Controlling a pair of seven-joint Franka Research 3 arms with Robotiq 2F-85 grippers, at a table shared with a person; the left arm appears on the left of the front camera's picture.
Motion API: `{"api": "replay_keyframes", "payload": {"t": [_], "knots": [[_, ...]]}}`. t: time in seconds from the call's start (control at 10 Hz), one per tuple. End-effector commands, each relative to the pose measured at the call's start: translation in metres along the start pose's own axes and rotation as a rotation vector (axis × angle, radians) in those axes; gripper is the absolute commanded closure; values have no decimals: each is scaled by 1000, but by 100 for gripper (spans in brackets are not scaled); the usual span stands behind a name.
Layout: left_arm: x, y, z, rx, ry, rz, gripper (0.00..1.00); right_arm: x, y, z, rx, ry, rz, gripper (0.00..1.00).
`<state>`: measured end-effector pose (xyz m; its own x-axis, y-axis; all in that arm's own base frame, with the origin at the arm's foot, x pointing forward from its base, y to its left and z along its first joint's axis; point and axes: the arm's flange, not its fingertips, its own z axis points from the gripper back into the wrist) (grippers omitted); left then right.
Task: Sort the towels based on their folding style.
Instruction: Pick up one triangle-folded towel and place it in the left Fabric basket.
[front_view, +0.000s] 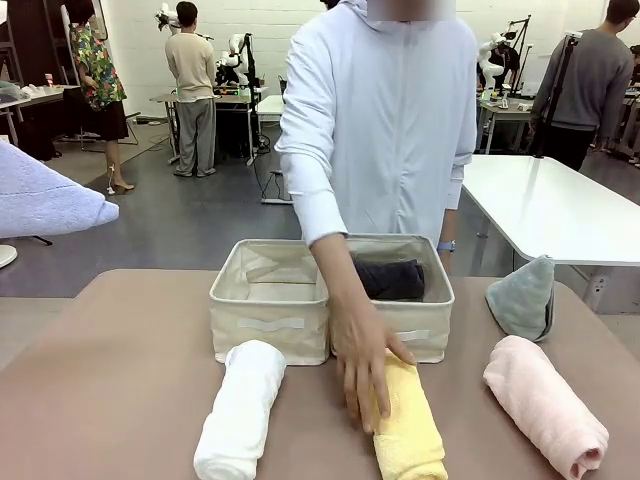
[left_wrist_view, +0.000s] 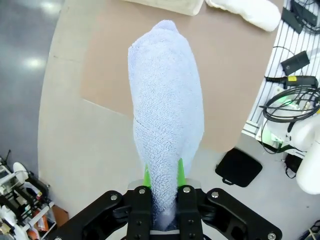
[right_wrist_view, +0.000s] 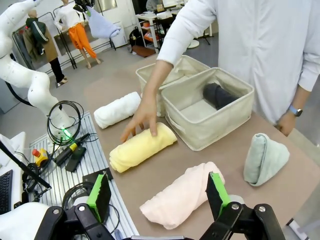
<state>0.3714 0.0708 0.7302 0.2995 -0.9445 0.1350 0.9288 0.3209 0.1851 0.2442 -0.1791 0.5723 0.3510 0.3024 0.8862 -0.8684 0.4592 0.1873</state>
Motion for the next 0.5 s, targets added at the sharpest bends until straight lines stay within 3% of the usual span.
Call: {"api": "replay_keyframes", "payload": {"t": [0.0,0.4], "knots": [[33,-6,0,55,9,-115,83,3,-2,0,6,-31,17,0],[129,-16,-24,47,37,-304,83,3,-2,0,6,-31,17,0]]}}
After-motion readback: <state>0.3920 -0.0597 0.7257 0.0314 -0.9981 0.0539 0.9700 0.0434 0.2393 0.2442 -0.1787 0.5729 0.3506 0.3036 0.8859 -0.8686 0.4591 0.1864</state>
